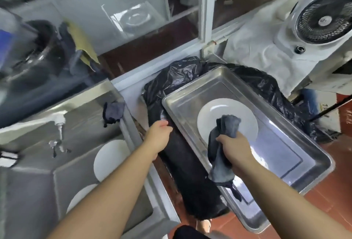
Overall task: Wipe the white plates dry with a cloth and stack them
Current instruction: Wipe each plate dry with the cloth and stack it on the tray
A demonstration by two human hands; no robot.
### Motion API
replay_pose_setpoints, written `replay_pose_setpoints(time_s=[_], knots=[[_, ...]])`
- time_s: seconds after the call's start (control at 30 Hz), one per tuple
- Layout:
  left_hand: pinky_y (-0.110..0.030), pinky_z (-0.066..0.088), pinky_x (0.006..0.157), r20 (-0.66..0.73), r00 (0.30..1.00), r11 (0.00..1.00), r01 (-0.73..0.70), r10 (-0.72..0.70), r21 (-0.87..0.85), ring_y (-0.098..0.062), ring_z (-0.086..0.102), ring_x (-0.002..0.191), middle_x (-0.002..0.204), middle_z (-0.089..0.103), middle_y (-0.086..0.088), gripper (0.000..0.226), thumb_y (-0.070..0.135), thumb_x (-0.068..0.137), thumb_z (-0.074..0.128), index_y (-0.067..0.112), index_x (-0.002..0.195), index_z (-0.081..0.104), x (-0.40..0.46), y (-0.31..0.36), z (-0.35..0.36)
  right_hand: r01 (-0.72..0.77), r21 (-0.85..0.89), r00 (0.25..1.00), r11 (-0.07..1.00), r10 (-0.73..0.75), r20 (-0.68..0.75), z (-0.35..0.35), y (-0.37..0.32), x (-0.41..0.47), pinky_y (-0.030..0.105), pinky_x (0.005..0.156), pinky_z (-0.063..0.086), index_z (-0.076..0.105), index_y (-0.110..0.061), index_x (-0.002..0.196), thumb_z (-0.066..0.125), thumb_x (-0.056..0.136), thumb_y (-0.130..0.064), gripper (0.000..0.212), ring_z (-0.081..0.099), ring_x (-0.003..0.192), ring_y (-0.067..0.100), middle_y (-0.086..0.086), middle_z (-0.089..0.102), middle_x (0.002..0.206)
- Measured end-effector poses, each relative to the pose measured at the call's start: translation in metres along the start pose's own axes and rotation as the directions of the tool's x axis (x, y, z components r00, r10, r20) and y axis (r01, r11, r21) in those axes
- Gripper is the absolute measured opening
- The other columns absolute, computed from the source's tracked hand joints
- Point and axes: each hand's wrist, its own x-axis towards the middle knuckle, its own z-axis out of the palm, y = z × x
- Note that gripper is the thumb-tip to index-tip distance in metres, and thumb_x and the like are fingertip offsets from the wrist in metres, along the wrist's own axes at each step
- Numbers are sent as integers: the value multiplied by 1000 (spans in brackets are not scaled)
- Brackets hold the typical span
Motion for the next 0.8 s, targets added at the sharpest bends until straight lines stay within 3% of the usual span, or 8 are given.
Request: replay_pose_setpoints(time_s=[0.1,0.17,0.33,0.4,0.47,0.67,0.7,0.8], knots=[[-23,44,64,-57,997,999,46,-46,3,-8,60,84,116,69,1,38,26,100,64,25,138,63,-20,-26,-41,62,-91,992,994,-51,117,42,-12,-17,39,71,54,65,-12,89,65,82,-18,9,67,78,27,12,72,84],[-24,41,58,-113,991,998,66,-65,7,-8,60,79,113,71,2,37,28,100,63,26,137,64,-34,-49,-74,113,-135,978,984,-86,189,74,-16,-31,38,71,53,65,-16,84,66,83,-19,3,68,78,25,7,71,81],[-28,43,73,-208,968,990,140,-139,-7,-30,64,104,112,68,0,21,24,101,58,34,118,66,-64,-113,-142,159,-237,932,958,-67,357,149,-14,-68,35,62,45,64,-8,92,68,85,-15,11,61,68,23,10,66,74],[-24,45,78,-215,964,987,155,-160,-39,-25,62,110,126,65,2,35,20,101,58,28,134,66,-73,-140,-164,183,-284,906,941,-49,421,175,-11,-85,32,59,42,63,-11,90,67,86,-14,7,60,65,22,9,65,73],[-22,46,72,-211,959,982,180,-188,-54,-22,65,107,132,65,1,41,22,100,60,26,141,63,-85,-166,-183,216,-328,887,920,-44,460,202,-7,-102,33,60,45,63,-14,89,68,86,-16,6,64,70,22,6,67,76],[-18,43,72,-172,961,976,219,-215,3,-7,63,93,124,68,5,40,26,101,60,24,141,62,-108,-244,-241,268,-459,864,847,-1,503,282,15,-152,32,60,44,61,-22,82,70,87,-18,11,63,75,22,4,67,77],[-20,45,76,-160,961,973,231,-225,16,-8,63,94,124,68,5,39,28,101,59,24,140,62,-111,-257,-250,267,-473,865,839,8,502,294,20,-160,32,61,45,59,-23,83,70,88,-18,13,63,77,22,4,67,80],[-31,46,104,-137,951,959,283,-276,33,-24,60,125,143,63,-1,43,29,102,58,23,145,59,-116,-298,-279,246,-492,868,835,35,495,330,36,-178,30,59,43,60,-23,89,69,89,-16,11,61,77,20,4,67,83]])
